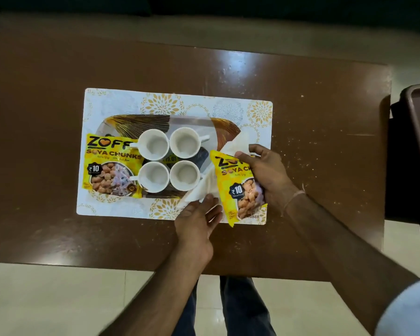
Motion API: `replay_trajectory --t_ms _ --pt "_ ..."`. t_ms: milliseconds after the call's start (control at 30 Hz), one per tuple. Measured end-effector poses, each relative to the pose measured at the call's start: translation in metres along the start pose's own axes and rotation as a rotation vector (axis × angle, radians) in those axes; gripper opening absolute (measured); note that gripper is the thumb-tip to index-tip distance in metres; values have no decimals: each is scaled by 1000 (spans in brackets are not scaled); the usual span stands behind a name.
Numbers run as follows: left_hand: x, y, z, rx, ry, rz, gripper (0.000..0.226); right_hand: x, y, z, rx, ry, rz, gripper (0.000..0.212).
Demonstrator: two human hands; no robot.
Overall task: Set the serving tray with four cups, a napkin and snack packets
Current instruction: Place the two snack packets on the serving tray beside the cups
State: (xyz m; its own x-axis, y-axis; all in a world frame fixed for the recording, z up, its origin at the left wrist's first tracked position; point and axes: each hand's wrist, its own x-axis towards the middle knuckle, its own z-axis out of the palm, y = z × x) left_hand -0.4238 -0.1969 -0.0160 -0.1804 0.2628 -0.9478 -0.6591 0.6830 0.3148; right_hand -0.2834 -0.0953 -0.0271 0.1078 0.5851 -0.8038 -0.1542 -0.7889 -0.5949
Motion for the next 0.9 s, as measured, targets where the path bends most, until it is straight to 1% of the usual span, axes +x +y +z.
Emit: replay_trajectory --t_ms 100,133,167,233,333,433,533,600,633,667,767,833,900 --pt "2 0 6 -7 45 -5 8 4 8 -3 -374 150 -304 33" --pt "3 -1 6 -13 52 -8 8 4 10 -6 -444 223 -374 32" --pt "4 -1 6 -24 56 -17 8 3 11 -9 -457 303 -413 31" --pt "3 -2 5 -50 72 -54 7 1 12 -14 -384 439 -422 28" --pt "3 -3 3 -59 92 -121 5 -1 12 -8 -324 526 -387 20" --pt "6 -3 1 -60 87 -175 12 -1 10 9 -400 505 -358 28" --pt "8 0 0 -31 94 -177 10 3 3 25 -536 508 -367 33" --pt "9 2 -2 37 114 -146 7 3 -2 31 -609 517 -386 35" --pt "9 3 -5 84 129 -116 7 3 -3 32 -628 508 -406 36" --pt "9 4 -7 138 151 -71 12 3 -3 32 -638 489 -421 38" --pt "8 2 -15 302 235 138 31 1 2 25 -624 392 -442 47" --pt "7 0 -16 382 264 244 31 -2 6 18 -647 328 -480 53" --pt "7 1 -12 431 260 293 28 -4 9 12 -673 287 -503 56"
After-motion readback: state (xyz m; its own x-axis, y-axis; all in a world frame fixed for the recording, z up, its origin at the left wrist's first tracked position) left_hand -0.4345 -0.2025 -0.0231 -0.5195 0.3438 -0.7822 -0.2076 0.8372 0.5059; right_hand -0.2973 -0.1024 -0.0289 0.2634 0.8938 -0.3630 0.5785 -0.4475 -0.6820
